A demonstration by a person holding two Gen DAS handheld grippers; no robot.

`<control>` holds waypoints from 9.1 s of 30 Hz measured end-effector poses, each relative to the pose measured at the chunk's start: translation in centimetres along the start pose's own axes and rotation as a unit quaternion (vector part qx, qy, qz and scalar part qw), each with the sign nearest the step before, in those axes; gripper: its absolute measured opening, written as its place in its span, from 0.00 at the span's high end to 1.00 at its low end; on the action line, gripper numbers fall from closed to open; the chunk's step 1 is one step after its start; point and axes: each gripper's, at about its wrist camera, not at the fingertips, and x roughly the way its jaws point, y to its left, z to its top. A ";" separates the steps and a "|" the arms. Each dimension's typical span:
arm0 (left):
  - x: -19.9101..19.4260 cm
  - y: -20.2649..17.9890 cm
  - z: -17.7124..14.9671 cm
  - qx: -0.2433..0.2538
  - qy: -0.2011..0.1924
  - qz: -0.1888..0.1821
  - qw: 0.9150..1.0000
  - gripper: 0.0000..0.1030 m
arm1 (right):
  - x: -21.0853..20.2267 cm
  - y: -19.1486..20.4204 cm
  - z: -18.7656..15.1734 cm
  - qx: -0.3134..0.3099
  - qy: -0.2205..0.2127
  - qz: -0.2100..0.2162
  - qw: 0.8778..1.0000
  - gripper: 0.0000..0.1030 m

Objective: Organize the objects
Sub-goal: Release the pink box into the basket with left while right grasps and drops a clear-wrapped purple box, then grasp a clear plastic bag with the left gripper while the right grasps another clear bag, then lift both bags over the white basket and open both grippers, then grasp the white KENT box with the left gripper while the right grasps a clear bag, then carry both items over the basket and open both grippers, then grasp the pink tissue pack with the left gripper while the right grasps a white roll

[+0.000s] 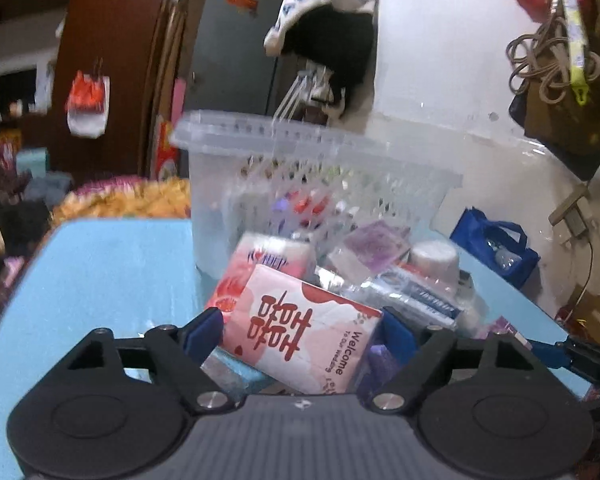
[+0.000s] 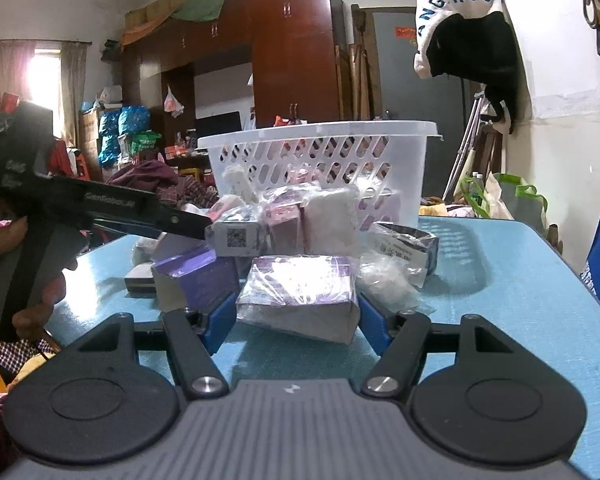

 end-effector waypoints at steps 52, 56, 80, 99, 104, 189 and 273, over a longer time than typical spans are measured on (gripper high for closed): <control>-6.2 -0.7 3.1 -0.040 -0.094 0.051 0.993 0.00 | 3.4 -7.9 6.4 0.052 -0.005 -0.008 0.999 0.00; -5.2 1.4 1.1 -0.065 -0.066 0.071 0.993 0.00 | 4.5 -8.9 3.9 0.061 0.061 0.000 0.996 0.11; -0.5 1.8 -1.5 -0.002 0.037 0.156 0.987 0.41 | 5.0 -7.8 3.9 0.026 0.077 0.021 0.996 0.55; -2.7 1.5 -2.6 -0.002 -0.064 0.105 0.992 0.41 | 2.2 -7.9 3.7 0.041 -0.052 0.007 0.998 0.55; -3.5 1.2 -3.1 0.012 -0.094 0.095 0.991 0.41 | 2.1 -7.9 3.6 0.038 -0.059 0.005 0.998 0.55; -0.7 -2.8 -4.4 0.112 0.022 0.058 0.992 0.34 | 4.9 -10.2 6.2 0.026 0.019 -0.038 0.999 0.70; 3.0 3.7 1.6 -0.042 0.031 -0.002 0.999 0.06 | 6.6 -6.9 6.5 0.045 0.038 0.028 0.998 0.26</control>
